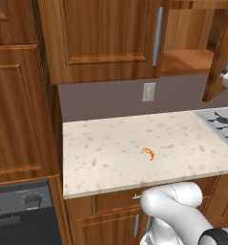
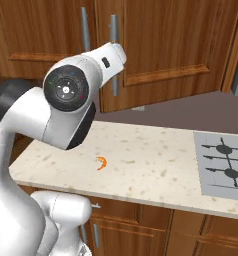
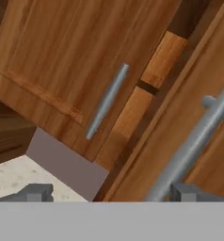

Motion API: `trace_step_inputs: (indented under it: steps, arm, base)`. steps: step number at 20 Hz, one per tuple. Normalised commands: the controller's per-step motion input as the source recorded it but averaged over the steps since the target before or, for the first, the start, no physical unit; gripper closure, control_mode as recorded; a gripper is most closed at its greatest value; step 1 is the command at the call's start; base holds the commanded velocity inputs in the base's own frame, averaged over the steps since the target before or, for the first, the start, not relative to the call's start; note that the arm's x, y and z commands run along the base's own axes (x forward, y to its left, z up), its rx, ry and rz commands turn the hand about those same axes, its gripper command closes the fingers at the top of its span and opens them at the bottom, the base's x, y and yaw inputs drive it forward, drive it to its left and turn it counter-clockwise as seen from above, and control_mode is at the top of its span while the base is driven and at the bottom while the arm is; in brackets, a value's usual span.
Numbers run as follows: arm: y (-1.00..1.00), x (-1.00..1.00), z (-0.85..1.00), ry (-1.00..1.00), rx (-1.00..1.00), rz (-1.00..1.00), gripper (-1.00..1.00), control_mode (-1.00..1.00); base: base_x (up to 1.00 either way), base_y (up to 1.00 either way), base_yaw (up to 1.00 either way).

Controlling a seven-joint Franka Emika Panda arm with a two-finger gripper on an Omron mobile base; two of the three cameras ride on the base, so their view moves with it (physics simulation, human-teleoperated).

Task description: Retrieve the tupperware from the cabinet, then place the raw meat into the tupperware to avoid contamination.

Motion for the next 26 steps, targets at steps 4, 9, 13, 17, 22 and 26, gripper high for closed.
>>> trace_step_inputs:
  steps: [4, 9, 13, 17, 22, 26]
  arm:
    - [0.53, -0.07, 0.00, 0.06, -0.27, 0.00, -1.00, -1.00]
    - [0.47, -0.07, -0.01, 0.05, -0.30, 0.00, -1.00, -1.00]
    - [0.46, -0.02, -0.09, 0.03, -0.34, 0.00, -1.00, -1.00]
    - [0.46, 0.00, -0.17, 0.00, -0.36, 0.00, -1.00, -1.00]
    - [0.39, 0.00, -0.20, 0.00, -0.38, 0.00, -1.00, -1.00]
    - [0.18, 0.01, -0.22, 0.00, -0.37, 0.00, -1.00, -1.00]
  base:
    - [0.00, 0.00, 0.00]
    - [0.00, 0.00, 0.00]
    - [0.00, 0.00, 0.00]
    - [0.00, 0.00, 0.00]
    - [0.00, 0.00, 0.00]
    - [0.00, 0.00, 0.00]
